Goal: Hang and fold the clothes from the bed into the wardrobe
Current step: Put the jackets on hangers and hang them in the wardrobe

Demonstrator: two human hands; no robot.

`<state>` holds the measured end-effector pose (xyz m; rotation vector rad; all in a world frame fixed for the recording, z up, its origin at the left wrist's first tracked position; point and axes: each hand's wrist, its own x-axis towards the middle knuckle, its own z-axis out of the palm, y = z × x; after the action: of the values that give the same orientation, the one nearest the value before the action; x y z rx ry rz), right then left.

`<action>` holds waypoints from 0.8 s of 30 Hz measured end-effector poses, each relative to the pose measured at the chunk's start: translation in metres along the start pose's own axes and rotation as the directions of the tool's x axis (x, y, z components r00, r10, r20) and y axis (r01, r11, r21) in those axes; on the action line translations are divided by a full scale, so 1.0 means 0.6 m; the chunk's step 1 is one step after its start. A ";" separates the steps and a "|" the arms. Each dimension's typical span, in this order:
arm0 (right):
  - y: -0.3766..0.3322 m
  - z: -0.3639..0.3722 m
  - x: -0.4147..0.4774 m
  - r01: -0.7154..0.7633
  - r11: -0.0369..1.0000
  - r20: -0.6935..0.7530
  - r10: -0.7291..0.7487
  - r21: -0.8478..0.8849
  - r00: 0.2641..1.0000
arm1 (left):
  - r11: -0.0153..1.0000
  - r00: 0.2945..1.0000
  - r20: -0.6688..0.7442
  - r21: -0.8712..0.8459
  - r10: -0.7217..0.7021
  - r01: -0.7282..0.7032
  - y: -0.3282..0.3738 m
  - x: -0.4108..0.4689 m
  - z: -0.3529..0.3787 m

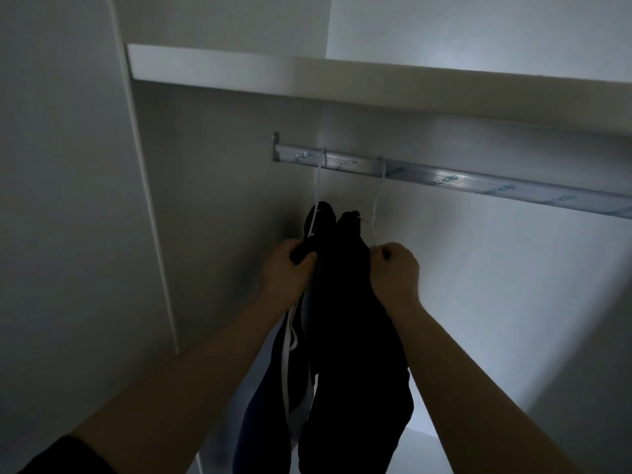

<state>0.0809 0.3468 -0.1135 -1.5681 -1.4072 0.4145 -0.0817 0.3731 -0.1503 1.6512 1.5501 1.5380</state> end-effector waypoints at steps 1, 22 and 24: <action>-0.001 -0.002 0.001 0.010 1.000 0.006 -0.010 -0.007 1.000 | 1.000 1.000 0.002 0.011 0.012 -0.012 0.001 -0.001 -0.003; -0.031 -0.138 -0.154 0.003 1.000 0.085 -0.001 -0.023 0.996 | 1.000 0.995 0.100 0.028 0.008 -0.010 0.125 -0.172 -0.075; -0.035 -0.159 -0.186 -0.010 1.000 0.107 0.013 -0.028 0.994 | 0.998 0.992 0.116 0.024 -0.054 0.051 0.151 -0.205 -0.088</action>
<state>0.1109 0.2039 -0.0868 -1.5965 -1.4917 0.4941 -0.0611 0.2181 -0.1093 1.6668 1.5409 1.3776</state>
